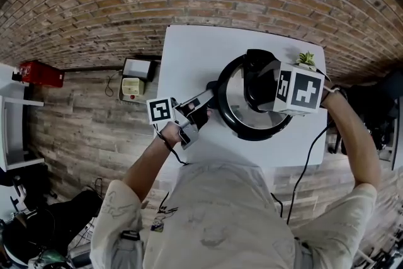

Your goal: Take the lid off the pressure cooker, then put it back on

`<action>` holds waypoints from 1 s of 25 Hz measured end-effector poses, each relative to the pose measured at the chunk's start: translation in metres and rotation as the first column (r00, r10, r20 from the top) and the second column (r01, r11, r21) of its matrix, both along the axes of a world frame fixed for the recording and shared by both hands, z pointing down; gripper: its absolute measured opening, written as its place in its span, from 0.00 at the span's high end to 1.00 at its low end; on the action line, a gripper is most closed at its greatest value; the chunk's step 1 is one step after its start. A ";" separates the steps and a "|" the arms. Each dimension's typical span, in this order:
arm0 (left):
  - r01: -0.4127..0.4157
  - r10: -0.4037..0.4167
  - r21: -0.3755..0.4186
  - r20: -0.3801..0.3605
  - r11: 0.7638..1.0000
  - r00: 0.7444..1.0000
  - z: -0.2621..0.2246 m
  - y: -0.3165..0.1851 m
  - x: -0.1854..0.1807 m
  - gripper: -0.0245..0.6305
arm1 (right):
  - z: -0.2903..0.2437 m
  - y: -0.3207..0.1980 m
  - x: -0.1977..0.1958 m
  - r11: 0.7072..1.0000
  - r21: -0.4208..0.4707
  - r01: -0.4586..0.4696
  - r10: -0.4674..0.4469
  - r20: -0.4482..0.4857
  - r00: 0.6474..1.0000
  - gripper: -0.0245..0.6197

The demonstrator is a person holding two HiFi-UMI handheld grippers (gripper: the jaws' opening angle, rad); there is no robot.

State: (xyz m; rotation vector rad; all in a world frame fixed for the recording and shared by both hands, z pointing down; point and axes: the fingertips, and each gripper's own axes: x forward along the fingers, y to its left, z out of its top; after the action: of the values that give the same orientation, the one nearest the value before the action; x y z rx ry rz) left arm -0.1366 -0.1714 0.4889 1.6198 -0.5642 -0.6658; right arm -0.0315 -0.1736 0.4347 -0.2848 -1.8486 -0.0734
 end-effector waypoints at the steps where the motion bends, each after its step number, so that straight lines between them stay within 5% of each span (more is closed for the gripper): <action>1: 0.007 -0.007 -0.006 -0.005 1.000 1.000 0.000 0.000 0.000 0.84 | 0.000 0.000 0.000 1.000 -0.003 -0.001 0.001 0.011 1.000 0.51; 25: 0.141 -0.143 -0.031 -0.054 0.989 0.988 0.000 0.002 -0.003 0.85 | -0.001 -0.006 0.001 0.984 -0.005 -0.179 0.179 -0.035 0.983 0.50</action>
State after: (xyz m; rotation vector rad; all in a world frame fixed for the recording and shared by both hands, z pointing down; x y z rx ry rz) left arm -0.1393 -0.1699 0.4889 1.5412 -0.6493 -0.8035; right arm -0.0308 -0.1791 0.4333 -0.1241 -1.8327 0.0629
